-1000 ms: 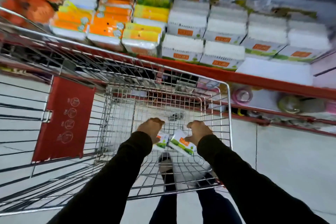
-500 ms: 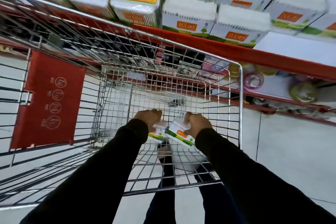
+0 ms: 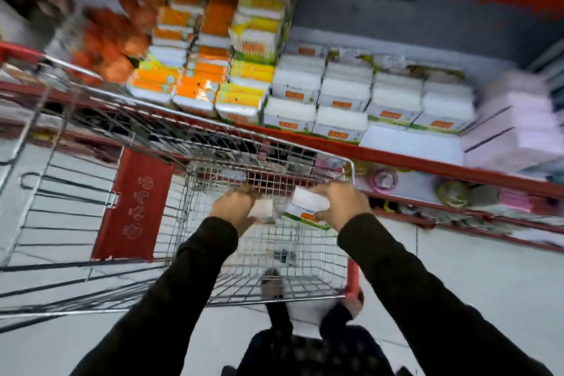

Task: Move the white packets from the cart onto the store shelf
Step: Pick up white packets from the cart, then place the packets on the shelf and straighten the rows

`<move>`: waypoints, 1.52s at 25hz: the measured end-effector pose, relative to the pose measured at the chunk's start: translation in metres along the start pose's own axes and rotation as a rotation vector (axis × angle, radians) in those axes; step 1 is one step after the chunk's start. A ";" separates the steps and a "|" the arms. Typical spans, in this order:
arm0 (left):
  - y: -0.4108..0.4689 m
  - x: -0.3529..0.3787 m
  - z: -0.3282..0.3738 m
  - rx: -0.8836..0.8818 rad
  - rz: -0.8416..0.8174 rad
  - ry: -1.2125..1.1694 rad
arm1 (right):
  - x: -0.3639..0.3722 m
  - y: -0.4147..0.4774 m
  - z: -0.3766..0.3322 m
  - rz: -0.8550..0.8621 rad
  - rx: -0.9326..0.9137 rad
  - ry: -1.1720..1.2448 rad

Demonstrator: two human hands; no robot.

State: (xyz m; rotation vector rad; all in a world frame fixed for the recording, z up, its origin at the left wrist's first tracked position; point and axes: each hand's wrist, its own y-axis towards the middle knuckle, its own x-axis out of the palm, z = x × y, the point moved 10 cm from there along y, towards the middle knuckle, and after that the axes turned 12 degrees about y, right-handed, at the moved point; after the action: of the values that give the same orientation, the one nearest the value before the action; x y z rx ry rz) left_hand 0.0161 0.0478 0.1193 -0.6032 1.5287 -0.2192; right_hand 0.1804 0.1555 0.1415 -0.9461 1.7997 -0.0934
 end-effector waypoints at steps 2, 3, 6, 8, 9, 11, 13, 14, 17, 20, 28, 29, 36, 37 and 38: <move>-0.013 -0.048 0.020 0.046 0.063 0.012 | -0.060 -0.028 -0.001 0.121 -0.023 0.010; -0.017 -0.072 0.034 0.074 0.092 0.009 | -0.088 -0.041 0.005 0.183 -0.016 0.011; -0.019 -0.143 0.081 0.157 0.229 -0.001 | -0.162 -0.067 0.036 0.359 0.027 0.024; -0.013 -0.186 0.120 0.223 0.340 -0.021 | -0.202 -0.073 0.063 0.448 0.058 0.010; -0.006 -0.203 0.138 0.252 0.381 -0.024 | -0.217 -0.073 0.076 0.479 0.071 -0.004; 0.013 -0.230 0.173 0.276 0.432 -0.017 | -0.242 -0.068 0.101 0.527 0.091 -0.033; 0.038 -0.247 0.204 0.274 0.467 0.002 | -0.258 -0.057 0.126 0.547 0.117 -0.055; 0.050 -0.250 0.215 0.270 0.474 0.028 | -0.262 -0.051 0.136 0.548 0.135 -0.067; 0.088 -0.246 0.244 0.242 0.457 0.157 | -0.265 -0.031 0.163 0.527 0.156 -0.089; 0.119 -0.231 0.254 0.198 0.392 0.216 | -0.249 -0.005 0.177 0.457 0.151 -0.125; 0.143 -0.194 0.249 0.182 0.308 0.109 | -0.207 0.021 0.179 0.371 0.015 -0.169; 0.138 -0.194 0.247 0.186 0.326 0.079 | -0.207 0.018 0.179 0.385 -0.007 -0.154; 0.081 -0.133 0.213 -0.416 0.491 -1.394 | -0.135 -0.037 0.210 0.508 0.527 1.990; 0.087 -0.109 0.225 -0.516 0.363 -1.696 | -0.119 -0.035 0.204 0.457 0.611 2.250; 0.095 -0.091 0.241 -0.590 0.222 -1.941 | -0.112 -0.032 0.201 0.439 0.657 2.402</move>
State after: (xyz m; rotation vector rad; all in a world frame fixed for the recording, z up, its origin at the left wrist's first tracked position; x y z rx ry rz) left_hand 0.2227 0.2282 0.1344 -0.6804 -0.3021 0.8360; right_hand 0.3786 0.2765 0.1521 0.7523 3.3451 -2.0698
